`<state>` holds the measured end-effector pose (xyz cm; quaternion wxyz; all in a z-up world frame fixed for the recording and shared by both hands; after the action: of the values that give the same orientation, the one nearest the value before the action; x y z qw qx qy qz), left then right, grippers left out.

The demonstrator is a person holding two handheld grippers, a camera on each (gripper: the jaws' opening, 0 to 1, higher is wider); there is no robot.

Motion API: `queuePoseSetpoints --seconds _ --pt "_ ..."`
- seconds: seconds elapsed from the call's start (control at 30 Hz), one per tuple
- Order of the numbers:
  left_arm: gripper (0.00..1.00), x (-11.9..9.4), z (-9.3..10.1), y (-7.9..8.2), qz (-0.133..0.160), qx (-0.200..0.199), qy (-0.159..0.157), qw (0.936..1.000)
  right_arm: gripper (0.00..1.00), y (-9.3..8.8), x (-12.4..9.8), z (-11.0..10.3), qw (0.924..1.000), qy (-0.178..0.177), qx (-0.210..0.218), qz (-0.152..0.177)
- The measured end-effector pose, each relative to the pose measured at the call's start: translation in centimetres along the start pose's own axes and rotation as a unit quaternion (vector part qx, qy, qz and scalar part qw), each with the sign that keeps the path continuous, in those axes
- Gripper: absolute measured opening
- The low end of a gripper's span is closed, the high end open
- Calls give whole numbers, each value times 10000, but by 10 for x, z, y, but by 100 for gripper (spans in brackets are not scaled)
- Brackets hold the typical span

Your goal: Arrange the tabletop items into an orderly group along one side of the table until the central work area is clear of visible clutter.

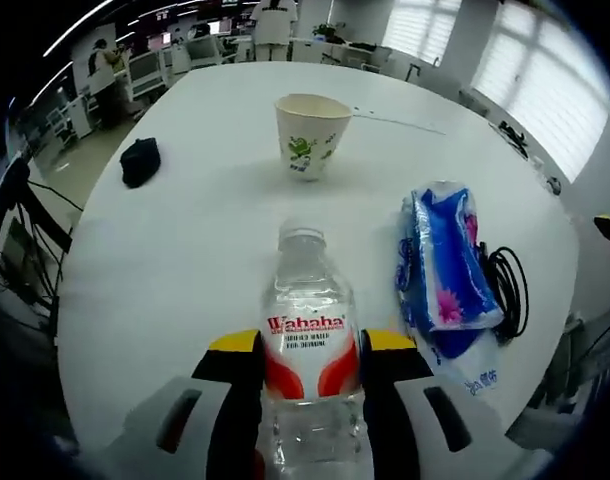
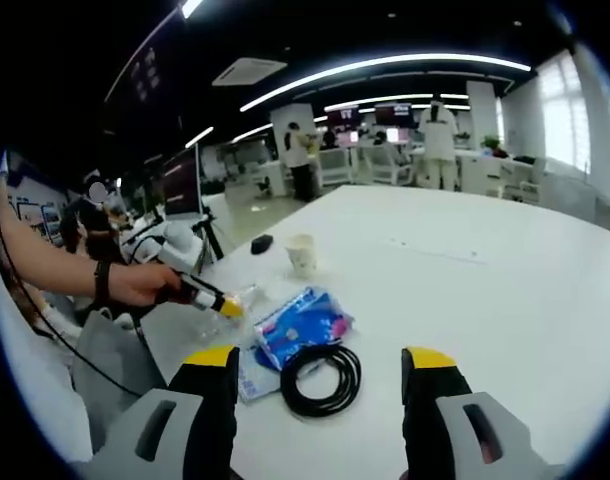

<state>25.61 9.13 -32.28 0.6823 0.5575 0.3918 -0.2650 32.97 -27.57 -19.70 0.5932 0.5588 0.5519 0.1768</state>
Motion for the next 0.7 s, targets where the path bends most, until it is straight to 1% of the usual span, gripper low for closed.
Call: queuePoseSetpoints --seconds 0.13,0.4,0.6,0.7 --pt "38 -8 -3 -10 -18 36 28 10000 67 0 1 -1 10000 20 -30 -9" --pt "38 -25 -8 -32 -27 -73 61 10000 67 1 4 -5 10000 52 -55 10" --pt "38 -27 -10 -36 -36 -30 101 9999 67 -2 4 -9 10000 73 -46 -46" --pt "39 -27 -9 -36 -26 68 41 10000 67 -3 4 -12 9999 86 -49 -58"
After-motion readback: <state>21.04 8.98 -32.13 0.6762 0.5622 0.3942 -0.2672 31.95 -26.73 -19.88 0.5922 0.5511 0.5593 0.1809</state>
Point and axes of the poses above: the point that each gripper's makers call its tool centre point, and the gripper's own axes: x roughly forward along the fingers, z roughly to its right, y roughly out of its top, the point moved 9 cm from there along -x, roughly backward along the fingers, and after that the axes turned 6 degrees about y, right-handed, at the moved point
